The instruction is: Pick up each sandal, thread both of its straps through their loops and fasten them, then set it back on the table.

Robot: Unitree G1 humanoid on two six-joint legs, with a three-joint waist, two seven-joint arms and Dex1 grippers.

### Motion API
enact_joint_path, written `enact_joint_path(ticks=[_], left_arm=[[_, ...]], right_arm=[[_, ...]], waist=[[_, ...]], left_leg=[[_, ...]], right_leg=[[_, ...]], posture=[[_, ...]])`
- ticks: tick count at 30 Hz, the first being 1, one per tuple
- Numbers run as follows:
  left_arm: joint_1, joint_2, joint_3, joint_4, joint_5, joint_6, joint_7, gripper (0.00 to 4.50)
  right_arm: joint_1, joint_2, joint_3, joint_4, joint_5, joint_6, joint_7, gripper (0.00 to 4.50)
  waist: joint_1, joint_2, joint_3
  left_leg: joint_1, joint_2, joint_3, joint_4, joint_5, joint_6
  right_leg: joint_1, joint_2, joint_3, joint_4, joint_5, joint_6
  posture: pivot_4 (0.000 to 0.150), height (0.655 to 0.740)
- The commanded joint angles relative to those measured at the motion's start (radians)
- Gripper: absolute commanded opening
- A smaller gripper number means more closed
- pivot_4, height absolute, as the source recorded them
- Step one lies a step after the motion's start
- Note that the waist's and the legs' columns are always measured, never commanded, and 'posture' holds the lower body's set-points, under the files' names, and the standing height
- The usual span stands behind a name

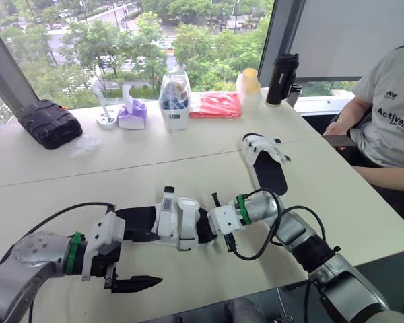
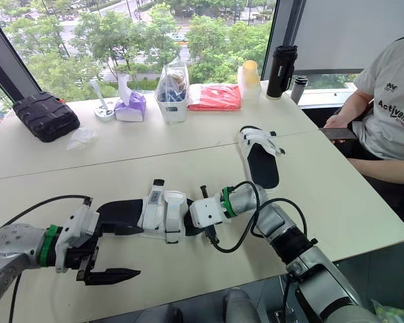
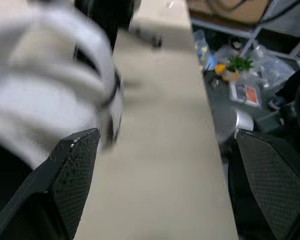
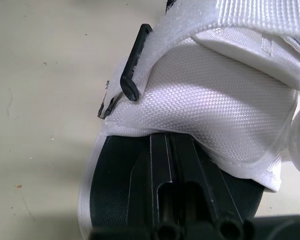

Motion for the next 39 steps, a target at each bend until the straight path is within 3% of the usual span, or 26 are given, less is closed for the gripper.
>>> enact_joint_path(ticks=[1, 15, 26, 39], left_arm=[[-0.019, -0.028, -0.056, 0.016, 0.062, -0.075, 0.004, 4.48], [-0.157, -0.168, -0.235, 0.171, 0.174, -0.145, 0.046, 4.48], [-0.223, -0.222, -0.303, 0.201, 0.180, -0.112, 0.052, 4.48], [-0.244, -0.245, -0.333, 0.177, 0.152, -0.047, 0.018, 4.48]], right_arm=[[0.030, 0.010, 0.074, 0.041, -0.046, 0.007, 0.025, 0.00], [0.031, 0.007, 0.069, 0.029, -0.045, 0.019, 0.027, 0.00], [0.038, -0.002, 0.070, 0.015, -0.043, 0.029, 0.026, 0.00], [0.044, -0.009, 0.072, 0.003, -0.042, 0.036, 0.027, 0.00]], waist=[[-0.002, 0.000, 0.000], [0.000, 0.001, 0.000], [0.011, 0.004, -0.003], [0.029, 0.004, -0.003]], left_leg=[[0.000, 0.000, 0.000, 0.000, 0.000, 0.000], [0.001, 0.001, 0.000, 0.000, 0.000, 0.000], [0.001, 0.000, 0.000, 0.002, 0.000, 0.000], [0.016, 0.000, -0.001, 0.002, 0.000, 0.000]], right_leg=[[0.000, 0.000, 0.000, 0.000, 0.000, 0.000], [0.000, 0.001, 0.000, 0.001, 0.001, -0.001], [0.003, 0.000, 0.000, 0.001, 0.000, -0.001], [0.018, -0.001, 0.000, -0.001, -0.002, 0.000]], posture=[[0.150, 0.7400], [0.150, 0.7400], [0.150, 0.7400], [0.150, 0.7400]])
